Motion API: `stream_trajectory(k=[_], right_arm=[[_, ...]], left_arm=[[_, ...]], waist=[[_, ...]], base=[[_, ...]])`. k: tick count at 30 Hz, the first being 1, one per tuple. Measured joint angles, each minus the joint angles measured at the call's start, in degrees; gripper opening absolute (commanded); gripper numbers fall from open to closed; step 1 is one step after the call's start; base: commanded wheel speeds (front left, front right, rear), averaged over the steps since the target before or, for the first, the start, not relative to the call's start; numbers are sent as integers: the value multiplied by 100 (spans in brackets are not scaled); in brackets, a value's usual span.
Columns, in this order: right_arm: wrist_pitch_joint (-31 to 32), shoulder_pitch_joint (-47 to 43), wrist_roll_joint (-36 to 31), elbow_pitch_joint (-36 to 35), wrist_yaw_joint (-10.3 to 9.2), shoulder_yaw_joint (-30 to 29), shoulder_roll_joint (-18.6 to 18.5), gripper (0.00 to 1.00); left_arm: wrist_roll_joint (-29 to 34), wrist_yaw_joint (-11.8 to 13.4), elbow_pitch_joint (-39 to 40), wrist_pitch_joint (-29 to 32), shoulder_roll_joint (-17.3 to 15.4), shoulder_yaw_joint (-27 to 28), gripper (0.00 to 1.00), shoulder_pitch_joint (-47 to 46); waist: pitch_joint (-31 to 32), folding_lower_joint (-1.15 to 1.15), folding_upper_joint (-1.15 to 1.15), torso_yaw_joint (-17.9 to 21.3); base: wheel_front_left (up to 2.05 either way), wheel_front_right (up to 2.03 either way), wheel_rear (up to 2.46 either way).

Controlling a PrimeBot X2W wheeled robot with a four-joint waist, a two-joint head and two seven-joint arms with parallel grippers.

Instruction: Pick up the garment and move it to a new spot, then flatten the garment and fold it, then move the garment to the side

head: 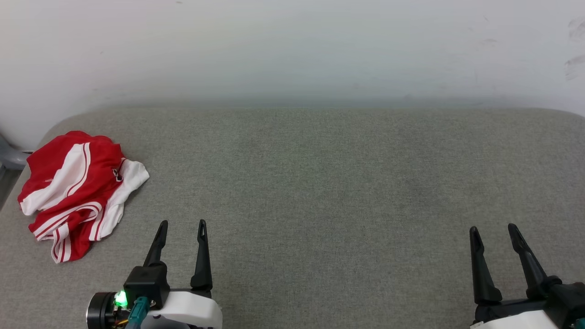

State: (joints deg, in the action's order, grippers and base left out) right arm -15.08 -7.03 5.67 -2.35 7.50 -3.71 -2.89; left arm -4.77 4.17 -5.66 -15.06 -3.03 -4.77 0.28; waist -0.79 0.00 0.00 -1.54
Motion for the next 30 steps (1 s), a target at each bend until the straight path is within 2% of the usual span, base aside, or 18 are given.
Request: stream_trajectory(k=[18,30], right_arm=[[0,-4,253,85,0,-27,0,100],[-1,-48,222,80,0,69,-1,100]], left_arm=[[-102,-58,-204,0,11,49,100,6],[-136,-37,-279,-1,11,154,100,-24]], waist=[[-22,0,0,-19],[-29,0,0,-525]], base=[[0,0,0],[0,0,0]])
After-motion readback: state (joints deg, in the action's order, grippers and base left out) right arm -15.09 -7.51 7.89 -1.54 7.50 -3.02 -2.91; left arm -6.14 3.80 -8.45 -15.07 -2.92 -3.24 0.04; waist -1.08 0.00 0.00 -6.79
